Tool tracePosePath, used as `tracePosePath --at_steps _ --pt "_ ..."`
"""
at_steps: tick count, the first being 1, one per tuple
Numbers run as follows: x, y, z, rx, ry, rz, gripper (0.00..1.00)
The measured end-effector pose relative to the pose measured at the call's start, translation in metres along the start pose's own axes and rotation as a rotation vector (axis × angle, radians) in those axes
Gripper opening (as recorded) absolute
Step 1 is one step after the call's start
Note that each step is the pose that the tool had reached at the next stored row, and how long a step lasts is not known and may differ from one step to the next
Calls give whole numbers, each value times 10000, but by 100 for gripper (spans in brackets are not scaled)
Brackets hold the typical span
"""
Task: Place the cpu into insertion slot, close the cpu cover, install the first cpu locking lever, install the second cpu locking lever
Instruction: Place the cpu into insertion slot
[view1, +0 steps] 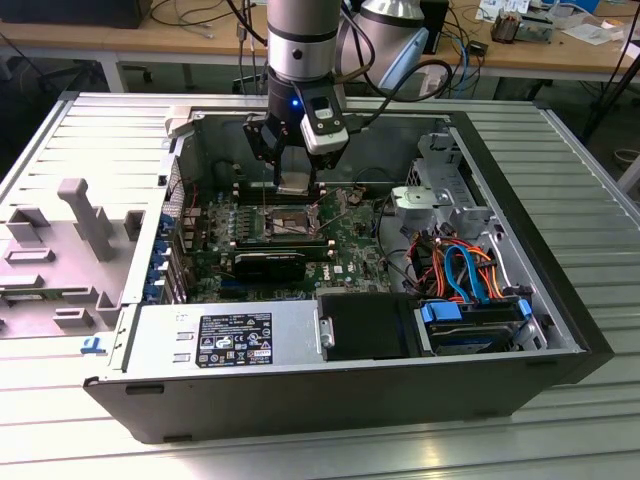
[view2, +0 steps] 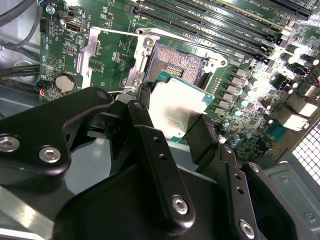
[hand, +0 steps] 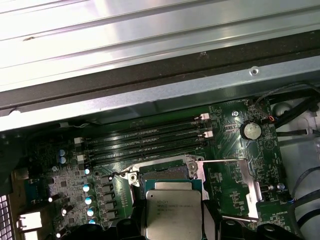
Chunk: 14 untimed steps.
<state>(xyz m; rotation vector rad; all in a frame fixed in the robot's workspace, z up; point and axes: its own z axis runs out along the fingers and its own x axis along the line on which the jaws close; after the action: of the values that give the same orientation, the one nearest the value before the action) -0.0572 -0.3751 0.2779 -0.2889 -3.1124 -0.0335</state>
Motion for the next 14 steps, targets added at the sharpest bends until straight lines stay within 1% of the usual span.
tracePosePath --at_steps 14 --pt "0 0 9 -1 -1 87 54"
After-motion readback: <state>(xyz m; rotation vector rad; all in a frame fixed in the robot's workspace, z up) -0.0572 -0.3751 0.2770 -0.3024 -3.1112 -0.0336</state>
